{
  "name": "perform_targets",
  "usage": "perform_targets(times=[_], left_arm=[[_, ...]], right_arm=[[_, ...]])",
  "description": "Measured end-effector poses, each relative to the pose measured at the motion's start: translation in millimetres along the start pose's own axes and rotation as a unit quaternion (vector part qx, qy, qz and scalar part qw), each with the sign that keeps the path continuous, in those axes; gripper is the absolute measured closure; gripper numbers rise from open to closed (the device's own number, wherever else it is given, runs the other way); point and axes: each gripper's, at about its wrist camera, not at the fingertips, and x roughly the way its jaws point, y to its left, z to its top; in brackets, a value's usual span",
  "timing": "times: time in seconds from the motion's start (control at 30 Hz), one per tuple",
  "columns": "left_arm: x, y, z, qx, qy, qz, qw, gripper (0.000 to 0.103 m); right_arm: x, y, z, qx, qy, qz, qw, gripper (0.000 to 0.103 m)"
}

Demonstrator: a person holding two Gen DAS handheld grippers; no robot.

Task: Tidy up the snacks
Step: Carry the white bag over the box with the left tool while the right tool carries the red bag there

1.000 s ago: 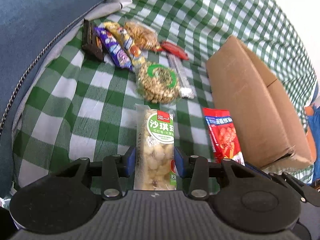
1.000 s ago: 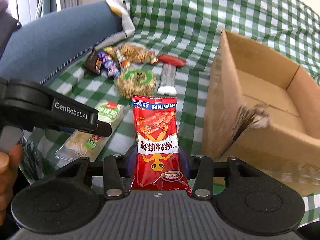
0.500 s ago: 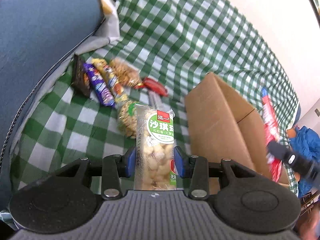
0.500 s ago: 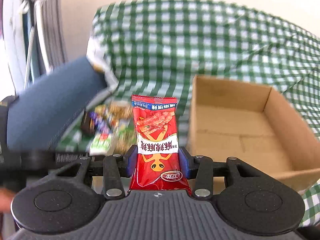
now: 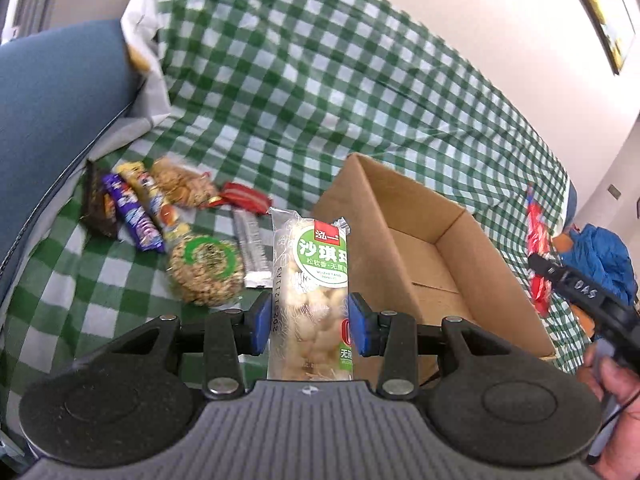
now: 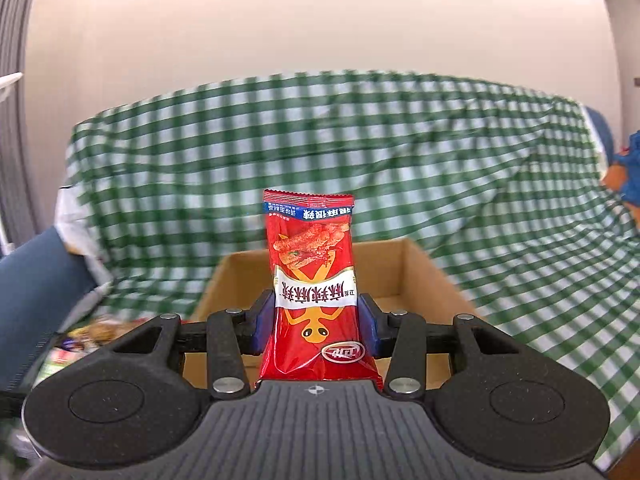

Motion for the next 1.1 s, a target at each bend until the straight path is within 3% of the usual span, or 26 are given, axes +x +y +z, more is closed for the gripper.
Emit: perform_targets(times=[0.3,0.53,0.87,1.0,1.1], left_arm=[[7.5,-31.8,1.5,0.029,-0.024,-0.013,0.9992,0.059],[8.9,-63.7,15.1,0.066,-0.052,-0.038,0.9957,0.059],[40.4,-113.9,55.2,0.090,-0.064,-0.103,0.9886,0.059],[50.2,-107.5,49.3,0.086,-0.068,-0.123,0.9864,0.059],[64.9,-93.3,37.4,0.063,-0.039,-0.120,0.9900,0.059]], right_arm=[[-0.4,-34.2,-9.3,0.068,-0.011,-0.013,0.998,0.057],[1.1,-45.5,-12.0,0.073,-0.009,-0.015,0.997,0.057],[-0.9,-46.1,-11.4,0.070,-0.021,-0.019,0.997,0.057],[0.7,-44.7,-11.9,0.065,-0.016,-0.020,0.998,0.057],[2.3,-41.9,-12.2,0.053,-0.013,-0.023,0.998,0.057]])
